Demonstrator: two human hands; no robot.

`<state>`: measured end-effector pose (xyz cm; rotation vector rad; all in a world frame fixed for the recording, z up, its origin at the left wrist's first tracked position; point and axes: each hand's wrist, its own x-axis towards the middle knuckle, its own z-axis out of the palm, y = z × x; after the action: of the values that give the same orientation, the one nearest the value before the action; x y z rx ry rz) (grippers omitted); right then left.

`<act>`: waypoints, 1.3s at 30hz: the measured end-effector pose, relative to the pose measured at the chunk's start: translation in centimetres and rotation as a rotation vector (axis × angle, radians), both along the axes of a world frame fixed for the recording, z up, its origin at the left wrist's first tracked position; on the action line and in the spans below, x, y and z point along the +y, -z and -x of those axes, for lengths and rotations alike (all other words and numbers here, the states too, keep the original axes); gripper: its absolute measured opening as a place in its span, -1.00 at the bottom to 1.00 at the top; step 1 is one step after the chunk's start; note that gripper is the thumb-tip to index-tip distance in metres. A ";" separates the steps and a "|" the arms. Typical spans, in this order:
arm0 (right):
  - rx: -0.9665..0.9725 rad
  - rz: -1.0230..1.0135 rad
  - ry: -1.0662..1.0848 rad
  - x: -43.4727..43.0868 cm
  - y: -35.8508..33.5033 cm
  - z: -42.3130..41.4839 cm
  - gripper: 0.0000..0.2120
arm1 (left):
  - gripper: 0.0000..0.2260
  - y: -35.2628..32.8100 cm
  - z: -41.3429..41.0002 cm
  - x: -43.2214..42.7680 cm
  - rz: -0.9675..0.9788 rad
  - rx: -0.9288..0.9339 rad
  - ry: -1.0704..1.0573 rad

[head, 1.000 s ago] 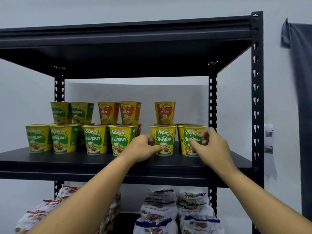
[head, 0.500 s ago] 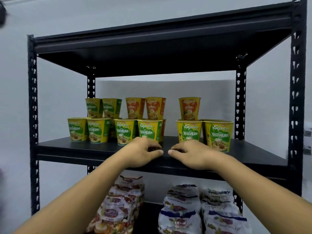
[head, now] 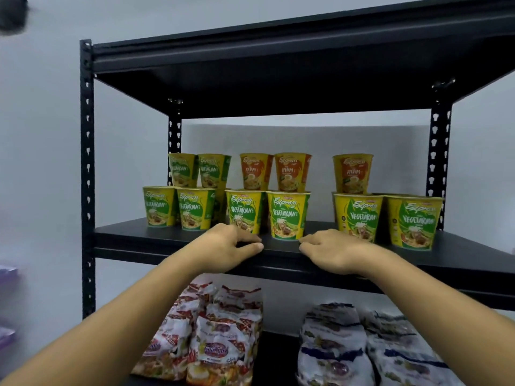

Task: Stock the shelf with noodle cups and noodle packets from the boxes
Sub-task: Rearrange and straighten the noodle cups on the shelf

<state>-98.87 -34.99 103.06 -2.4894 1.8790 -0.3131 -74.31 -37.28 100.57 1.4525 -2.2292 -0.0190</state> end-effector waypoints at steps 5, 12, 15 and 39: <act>-0.137 0.079 0.155 -0.7 -0.6 -1.3 -0.45 | -0.66 -0.6 -1.8 -1.0 0.076 0.059 -0.012; -0.609 0.259 0.298 -3.7 -0.5 -3.8 -0.03 | -0.29 -2.6 -3.8 -5.1 0.090 0.457 -0.077; -0.760 0.283 0.305 -4.3 -0.2 -4.9 -0.02 | -0.10 -3.1 -3.2 -6.5 -0.032 0.589 -0.029; -0.911 0.279 0.182 -6.1 1.0 -4.2 -0.30 | -0.53 -1.3 -3.3 -9.5 -0.104 0.738 0.124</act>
<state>-94.69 -41.06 102.01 -1.7432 1.6793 -1.4848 -71.03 -46.79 101.87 1.1021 -1.7084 -0.6153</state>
